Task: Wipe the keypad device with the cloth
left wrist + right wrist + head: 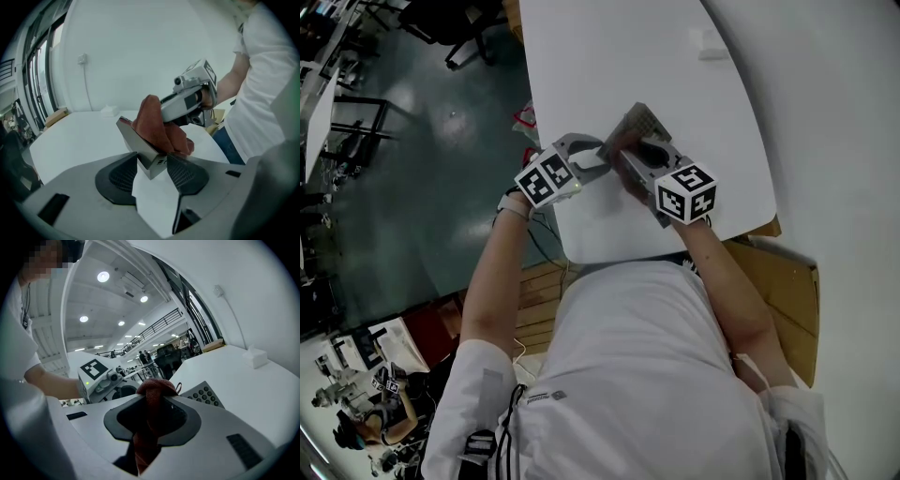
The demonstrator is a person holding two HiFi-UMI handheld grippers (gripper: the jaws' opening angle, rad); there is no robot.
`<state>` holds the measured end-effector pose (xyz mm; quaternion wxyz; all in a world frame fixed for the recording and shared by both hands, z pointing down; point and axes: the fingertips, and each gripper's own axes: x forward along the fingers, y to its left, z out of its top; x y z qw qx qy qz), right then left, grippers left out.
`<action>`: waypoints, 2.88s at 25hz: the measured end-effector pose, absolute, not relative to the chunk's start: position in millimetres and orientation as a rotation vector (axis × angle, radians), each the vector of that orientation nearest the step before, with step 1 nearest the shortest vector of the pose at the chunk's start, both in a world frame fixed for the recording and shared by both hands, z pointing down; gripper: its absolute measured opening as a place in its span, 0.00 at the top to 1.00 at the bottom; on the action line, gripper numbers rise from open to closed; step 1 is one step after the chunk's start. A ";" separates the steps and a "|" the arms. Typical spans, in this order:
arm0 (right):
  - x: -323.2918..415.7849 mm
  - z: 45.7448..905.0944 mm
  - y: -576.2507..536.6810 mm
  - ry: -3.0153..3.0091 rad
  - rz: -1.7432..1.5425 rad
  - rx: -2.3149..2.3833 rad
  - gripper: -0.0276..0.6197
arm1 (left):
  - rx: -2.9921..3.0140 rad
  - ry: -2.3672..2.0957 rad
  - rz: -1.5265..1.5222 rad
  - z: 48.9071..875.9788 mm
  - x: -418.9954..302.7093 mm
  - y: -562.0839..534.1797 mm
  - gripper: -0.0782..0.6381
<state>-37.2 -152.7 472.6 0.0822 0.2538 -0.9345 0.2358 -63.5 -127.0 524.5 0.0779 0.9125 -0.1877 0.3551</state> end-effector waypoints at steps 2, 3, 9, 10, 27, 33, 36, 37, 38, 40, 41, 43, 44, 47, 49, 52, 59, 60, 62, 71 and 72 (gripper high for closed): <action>-42.9 478.9 -149.2 -2.782 0.676 0.727 0.83 | 2.743 -0.573 1.078 523.5 -63.2 -127.1 0.62; -45.9 482.0 -147.7 -2.775 0.658 0.714 0.83 | 2.752 -0.577 1.093 523.3 -62.4 -127.3 0.62; -48.3 489.4 -137.7 -2.759 0.582 0.717 0.83 | 2.767 -0.636 1.146 526.3 -58.3 -119.6 0.65; -47.6 489.6 -135.6 -2.761 0.585 0.720 0.83 | 2.764 -0.649 1.131 525.5 -57.6 -117.4 0.65; -24.7 510.1 -102.1 -2.761 0.785 0.706 0.83 | 2.774 -0.747 1.142 522.8 -55.1 -84.5 0.68; -9.5 528.1 -101.7 -2.712 0.866 0.760 0.83 | 2.765 -0.768 1.140 522.3 -56.5 -88.2 0.68; -1.5 536.3 -101.6 -2.692 0.916 0.797 0.83 | 2.760 -0.768 1.136 522.8 -56.6 -89.2 0.68; 0.8 538.6 -101.4 -2.685 0.930 0.805 0.83 | 2.758 -0.767 1.134 523.1 -56.4 -89.3 0.68; 3.0 540.9 -101.1 -2.679 0.944 0.813 0.83 | 2.757 -0.767 1.129 523.3 -56.1 -89.3 0.68; 7.4 545.2 -100.3 -2.665 0.972 0.826 0.83 | 2.751 -0.768 1.108 523.4 -55.7 -89.0 0.68; 9.8 547.5 -99.7 -2.656 0.985 0.833 0.83 | 2.748 -0.770 1.094 523.2 -55.4 -88.5 0.68; 15.6 552.1 -97.3 -2.635 1.010 0.850 0.83 | 2.745 -0.775 1.070 522.5 -54.3 -86.7 0.68; 18.5 554.4 -96.2 -2.625 1.022 0.858 0.83 | 2.744 -0.778 1.065 522.3 -53.5 -85.9 0.68; 23.5 559.8 -95.6 -2.599 1.053 0.870 0.83 | 2.742 -0.780 1.063 522.9 -52.9 -86.0 0.68; 25.0 563.0 -96.1 -2.579 1.077 0.875 0.83 | 2.736 -0.774 1.060 523.5 -54.7 -86.7 0.68; 28.0 566.9 -96.2 -2.547 1.095 0.872 0.83 | 2.737 -0.761 1.048 523.7 -55.3 -87.4 0.68; 35.5 578.1 -94.8 -2.456 1.085 0.880 0.83 | 2.727 -0.767 1.043 527.3 -56.0 -87.5 0.68; 36.7 577.3 -95.1 -2.463 1.087 0.881 0.83 | 2.720 -0.765 1.020 526.7 -55.4 -87.3 0.68; 40.4 572.9 -96.9 -2.490 1.082 0.893 0.83 | 2.713 -0.759 0.976 523.7 -53.9 -86.7 0.67; 26.0 516.6 -129.0 -2.666 0.942 0.923 0.83 | 2.758 -0.687 1.054 518.2 -42.3 -89.4 0.59; 19.8 510.4 -133.5 -2.686 0.926 0.911 0.83 | 2.757 -0.679 1.074 519.7 -40.8 -90.2 0.59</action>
